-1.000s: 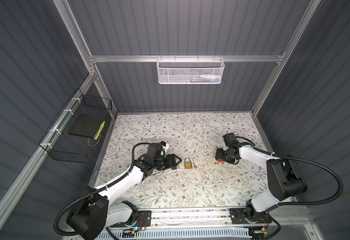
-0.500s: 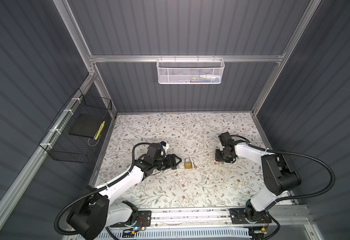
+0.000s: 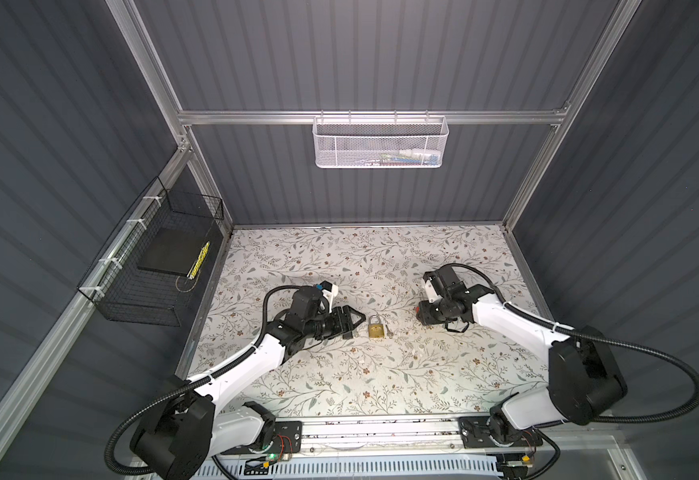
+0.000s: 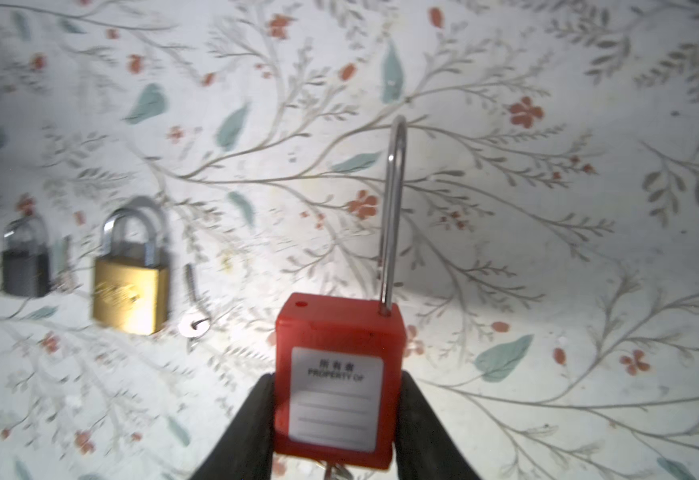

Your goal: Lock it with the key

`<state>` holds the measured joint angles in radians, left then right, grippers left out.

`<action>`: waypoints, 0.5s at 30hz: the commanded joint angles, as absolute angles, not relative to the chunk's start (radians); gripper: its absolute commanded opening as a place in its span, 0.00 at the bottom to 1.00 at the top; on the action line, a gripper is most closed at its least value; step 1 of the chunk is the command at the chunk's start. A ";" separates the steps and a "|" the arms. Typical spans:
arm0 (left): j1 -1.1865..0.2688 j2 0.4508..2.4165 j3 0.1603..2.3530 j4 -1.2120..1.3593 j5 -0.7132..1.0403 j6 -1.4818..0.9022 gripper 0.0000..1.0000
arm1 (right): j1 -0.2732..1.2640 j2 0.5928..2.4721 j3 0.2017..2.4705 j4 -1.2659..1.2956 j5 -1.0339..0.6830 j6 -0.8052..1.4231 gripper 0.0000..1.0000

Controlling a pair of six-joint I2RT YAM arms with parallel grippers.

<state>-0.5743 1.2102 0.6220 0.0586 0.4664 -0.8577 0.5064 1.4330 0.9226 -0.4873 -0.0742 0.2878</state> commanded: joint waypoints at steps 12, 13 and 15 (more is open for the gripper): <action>-0.606 1.274 0.604 0.254 0.595 -0.959 0.70 | 0.768 1.254 0.851 -0.322 -0.280 0.263 0.33; -0.612 1.279 0.603 0.259 0.594 -0.962 0.70 | 0.775 1.260 0.860 -0.320 -0.290 0.259 0.33; -0.622 1.288 0.606 0.269 0.593 -0.965 0.69 | 0.792 1.277 0.878 -0.322 -0.295 0.250 0.33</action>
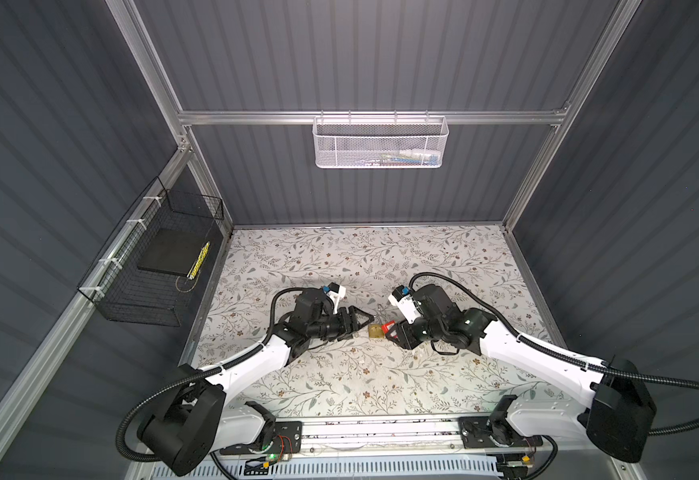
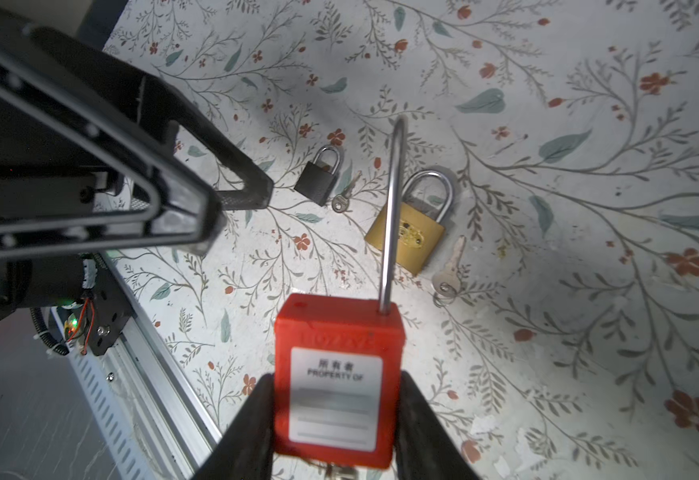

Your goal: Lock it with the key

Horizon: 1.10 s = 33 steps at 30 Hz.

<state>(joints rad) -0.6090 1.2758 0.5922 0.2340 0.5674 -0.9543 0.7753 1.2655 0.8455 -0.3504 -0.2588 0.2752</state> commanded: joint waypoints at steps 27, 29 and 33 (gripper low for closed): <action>-0.683 1.353 0.626 0.298 0.581 -0.968 0.18 | 0.853 1.373 0.963 -0.326 -0.295 0.205 0.32; -0.683 1.352 0.625 0.302 0.582 -0.969 0.11 | 0.853 1.371 0.963 -0.326 -0.292 0.203 0.34; -0.683 1.348 0.617 0.338 0.584 -0.985 0.06 | 0.853 1.368 0.949 -0.308 -0.281 0.198 0.42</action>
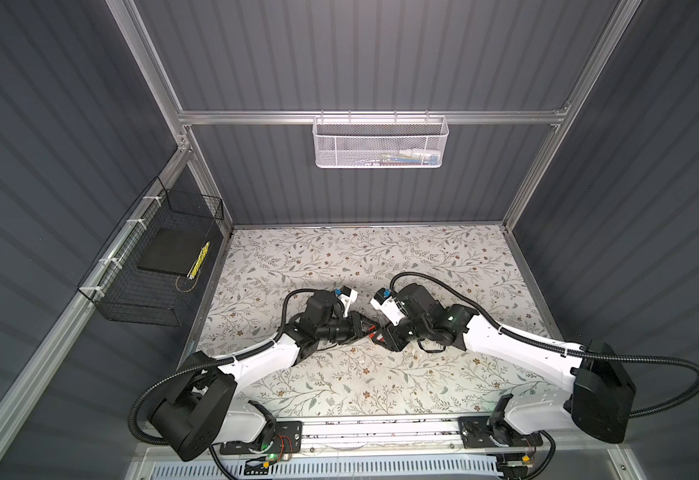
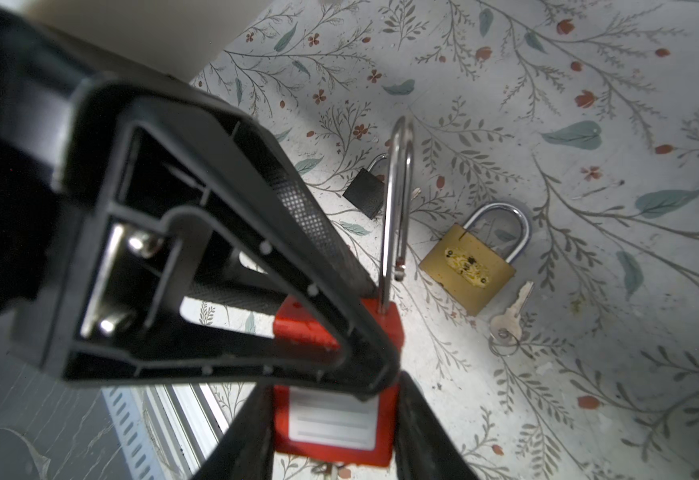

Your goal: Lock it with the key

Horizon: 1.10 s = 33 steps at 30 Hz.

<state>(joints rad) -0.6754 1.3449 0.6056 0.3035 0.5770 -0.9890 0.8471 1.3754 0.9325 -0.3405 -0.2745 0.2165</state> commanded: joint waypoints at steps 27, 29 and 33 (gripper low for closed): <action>-0.613 1.188 0.476 0.850 0.450 -1.170 0.01 | 0.677 1.046 0.414 0.667 -0.510 0.789 0.87; -0.615 1.233 0.434 1.040 0.440 -1.226 0.01 | 0.674 1.076 0.390 0.769 -0.513 0.843 0.87; -0.618 1.307 0.391 1.285 0.421 -1.288 0.00 | 0.672 1.179 0.367 0.990 -0.518 0.955 0.87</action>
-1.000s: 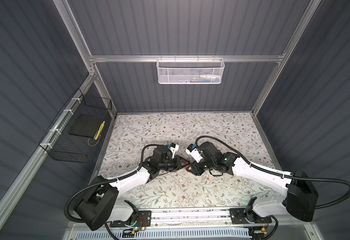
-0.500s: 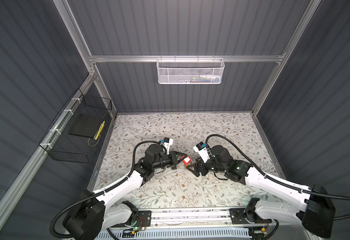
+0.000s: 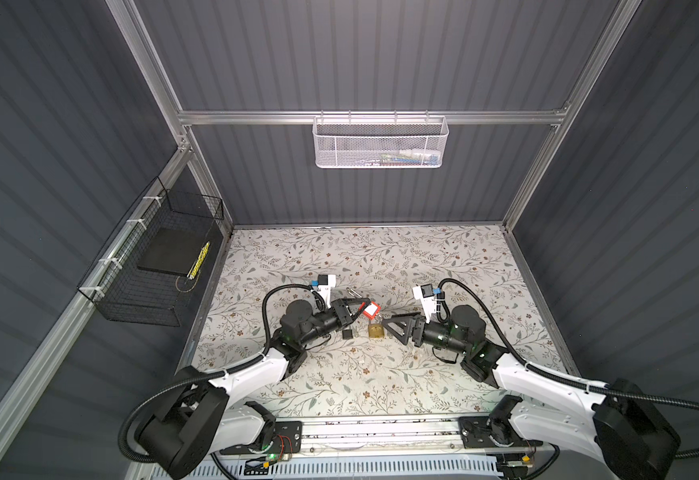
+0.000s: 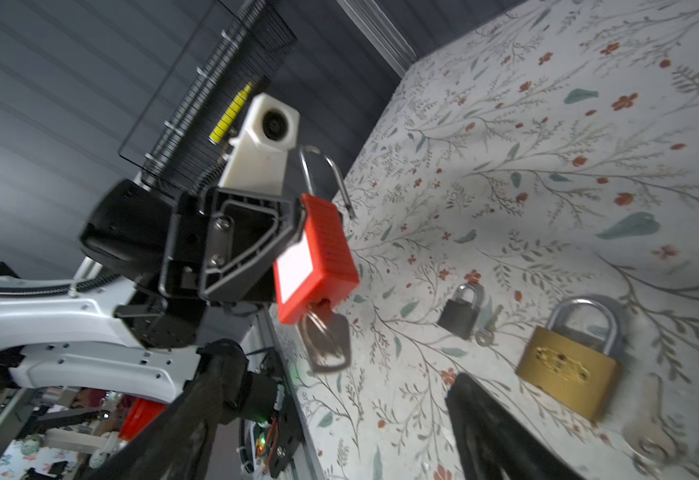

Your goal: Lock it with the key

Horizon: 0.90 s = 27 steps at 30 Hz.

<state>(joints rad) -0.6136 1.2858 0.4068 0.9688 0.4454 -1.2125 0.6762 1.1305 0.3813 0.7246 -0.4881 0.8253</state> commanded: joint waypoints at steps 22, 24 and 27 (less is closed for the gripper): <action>-0.618 1.294 0.406 1.242 0.428 -1.253 0.00 | 0.700 1.518 0.466 1.401 -0.549 1.203 0.64; -0.618 1.297 0.406 1.246 0.430 -1.254 0.00 | 0.707 1.526 0.475 1.401 -0.551 1.205 0.59; -0.618 1.296 0.406 1.247 0.431 -1.254 0.00 | 0.710 1.536 0.481 1.408 -0.552 1.211 0.50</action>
<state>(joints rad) -0.6144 1.3144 0.3897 1.2057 0.4290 -1.2682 0.7036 1.5269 0.4572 1.3518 -0.5411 1.2045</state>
